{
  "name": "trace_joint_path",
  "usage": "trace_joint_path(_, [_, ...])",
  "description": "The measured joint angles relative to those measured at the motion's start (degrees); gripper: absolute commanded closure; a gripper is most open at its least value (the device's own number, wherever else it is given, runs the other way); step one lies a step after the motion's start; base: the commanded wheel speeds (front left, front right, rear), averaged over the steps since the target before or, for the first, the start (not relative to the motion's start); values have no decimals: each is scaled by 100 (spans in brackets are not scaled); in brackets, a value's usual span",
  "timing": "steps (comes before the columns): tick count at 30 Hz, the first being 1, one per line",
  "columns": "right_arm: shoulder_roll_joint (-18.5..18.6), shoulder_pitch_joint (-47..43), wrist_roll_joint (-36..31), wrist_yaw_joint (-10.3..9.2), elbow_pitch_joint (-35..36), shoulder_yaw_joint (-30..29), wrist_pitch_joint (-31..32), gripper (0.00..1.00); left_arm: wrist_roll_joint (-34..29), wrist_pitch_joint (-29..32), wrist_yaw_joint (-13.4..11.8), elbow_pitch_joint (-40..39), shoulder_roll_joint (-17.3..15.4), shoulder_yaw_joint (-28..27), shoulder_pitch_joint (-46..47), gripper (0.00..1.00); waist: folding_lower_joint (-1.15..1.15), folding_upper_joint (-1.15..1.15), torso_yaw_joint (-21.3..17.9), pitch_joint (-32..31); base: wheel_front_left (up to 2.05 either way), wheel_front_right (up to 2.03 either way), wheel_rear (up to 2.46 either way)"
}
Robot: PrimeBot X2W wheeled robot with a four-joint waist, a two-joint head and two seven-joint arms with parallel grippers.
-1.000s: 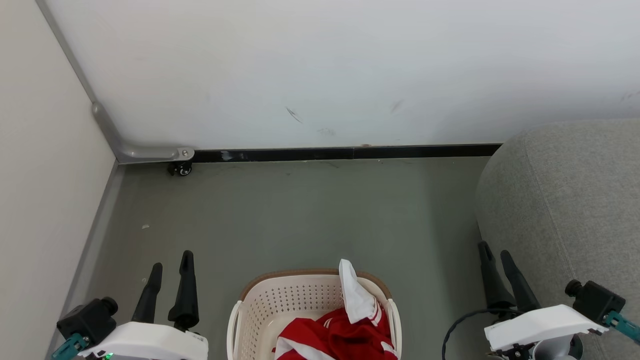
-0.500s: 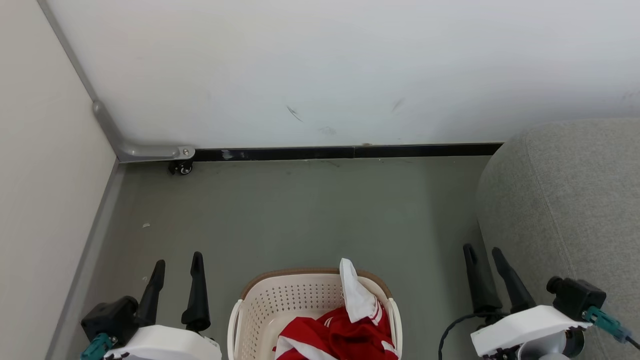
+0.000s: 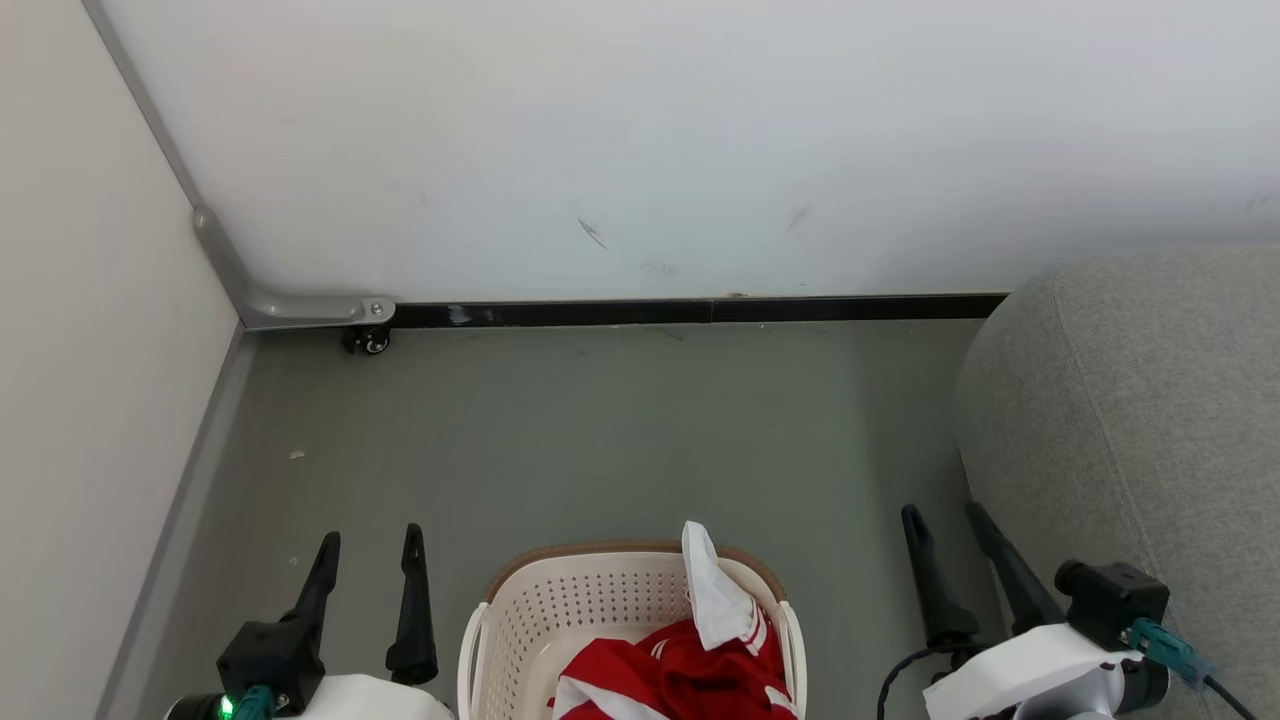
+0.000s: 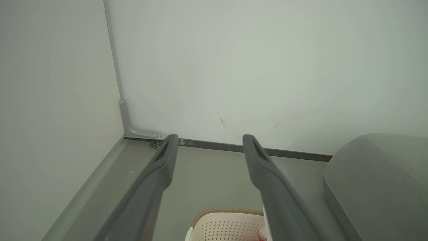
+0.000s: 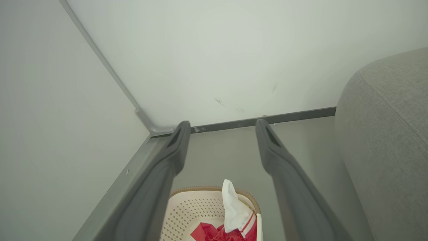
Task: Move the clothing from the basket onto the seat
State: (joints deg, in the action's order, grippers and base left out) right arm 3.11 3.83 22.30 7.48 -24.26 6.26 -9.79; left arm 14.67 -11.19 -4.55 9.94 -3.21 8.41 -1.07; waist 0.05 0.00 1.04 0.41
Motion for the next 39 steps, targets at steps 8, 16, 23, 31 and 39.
trace_joint_path(8, [-5, 1, -599, 0, -70, 59, -108, 0, -567, -133, -107, 69, -9, 65, -4, 0, -1, 0, 10, -41, 0, 0, 0])
trace_joint_path(16, [-7, 1, -1184, 0, -167, 108, -232, 0, -1021, -254, -202, 140, -11, 162, -9, 0, -2, 0, 12, -81, 0, 0, 0])
trace_joint_path(23, [-11, 0, -1319, 0, -201, 60, -281, 0, -1114, -304, -207, 220, -7, 167, -12, 0, -2, 0, 5, -91, 0, 0, 0])
trace_joint_path(31, [-15, 0, -1163, 0, -253, -21, -211, 0, -936, -304, -200, 267, -2, 122, -12, 0, -2, 0, -1, -81, 0, 0, 0])
trace_joint_path(39, [-16, 1, -962, 0, -325, 58, -26, 0, -822, -304, -198, 328, 7, 110, -10, 0, -3, 0, 12, -73, 0, 0, 0])
